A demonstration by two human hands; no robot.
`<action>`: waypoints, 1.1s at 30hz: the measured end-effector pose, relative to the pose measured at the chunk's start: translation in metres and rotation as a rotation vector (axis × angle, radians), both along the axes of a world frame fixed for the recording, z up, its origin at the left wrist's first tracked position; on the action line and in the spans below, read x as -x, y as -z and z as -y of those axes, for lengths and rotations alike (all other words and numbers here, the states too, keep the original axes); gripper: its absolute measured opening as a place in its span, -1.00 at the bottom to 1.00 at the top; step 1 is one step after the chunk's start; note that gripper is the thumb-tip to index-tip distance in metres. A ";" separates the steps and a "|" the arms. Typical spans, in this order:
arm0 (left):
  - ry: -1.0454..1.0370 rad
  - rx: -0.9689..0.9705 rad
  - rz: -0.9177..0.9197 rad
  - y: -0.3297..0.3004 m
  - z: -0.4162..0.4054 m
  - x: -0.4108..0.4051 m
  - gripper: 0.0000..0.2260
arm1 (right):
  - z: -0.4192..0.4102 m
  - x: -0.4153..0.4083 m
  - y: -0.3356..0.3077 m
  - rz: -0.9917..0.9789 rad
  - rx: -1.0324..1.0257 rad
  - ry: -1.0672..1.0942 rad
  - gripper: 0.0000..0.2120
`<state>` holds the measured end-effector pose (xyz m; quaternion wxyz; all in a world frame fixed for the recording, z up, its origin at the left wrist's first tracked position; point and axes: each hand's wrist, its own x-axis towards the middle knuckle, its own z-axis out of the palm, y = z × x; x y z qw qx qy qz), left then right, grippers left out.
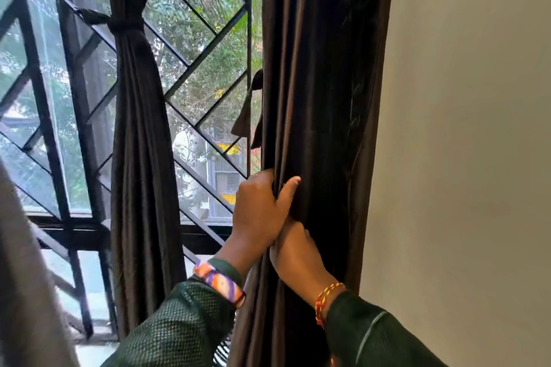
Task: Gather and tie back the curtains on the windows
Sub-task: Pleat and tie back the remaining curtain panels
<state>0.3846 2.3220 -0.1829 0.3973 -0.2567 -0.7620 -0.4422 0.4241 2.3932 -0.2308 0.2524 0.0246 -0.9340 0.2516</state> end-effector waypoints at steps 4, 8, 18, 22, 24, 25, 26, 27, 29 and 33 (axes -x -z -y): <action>-0.110 0.038 -0.011 0.001 0.012 0.013 -0.81 | -0.015 -0.020 -0.005 -0.410 -0.218 0.086 -0.40; -0.181 0.051 -0.049 0.004 0.027 0.021 -0.79 | -0.049 -0.027 -0.025 -0.819 -0.159 0.279 -0.32; -0.139 0.091 -0.142 0.009 0.013 0.005 -0.78 | -0.050 -0.016 -0.024 -0.255 0.307 0.194 -0.51; -0.079 0.062 -0.155 0.011 0.000 -0.006 -0.81 | -0.007 -0.014 0.003 -0.186 0.198 0.066 -0.57; -0.043 0.025 -0.167 0.012 -0.003 -0.010 -0.80 | 0.004 -0.015 0.016 -0.174 0.254 -0.007 -0.68; -0.036 0.012 -0.176 0.013 -0.002 -0.012 -0.77 | 0.008 -0.015 0.021 -0.160 0.292 -0.027 -0.74; -0.030 0.005 -0.183 0.013 0.000 -0.012 -0.73 | 0.010 -0.014 0.025 -0.148 0.321 -0.029 -0.77; -0.019 0.000 -0.188 0.014 0.002 -0.013 -0.68 | 0.012 -0.014 0.028 -0.136 0.326 -0.026 -0.78; 0.016 -0.001 -0.184 0.015 0.008 -0.013 -0.63 | 0.014 -0.013 0.033 -0.090 0.300 -0.033 -0.74; 0.002 0.056 -0.165 0.016 0.014 -0.012 -0.67 | 0.018 -0.017 0.043 0.042 0.191 -0.066 -0.54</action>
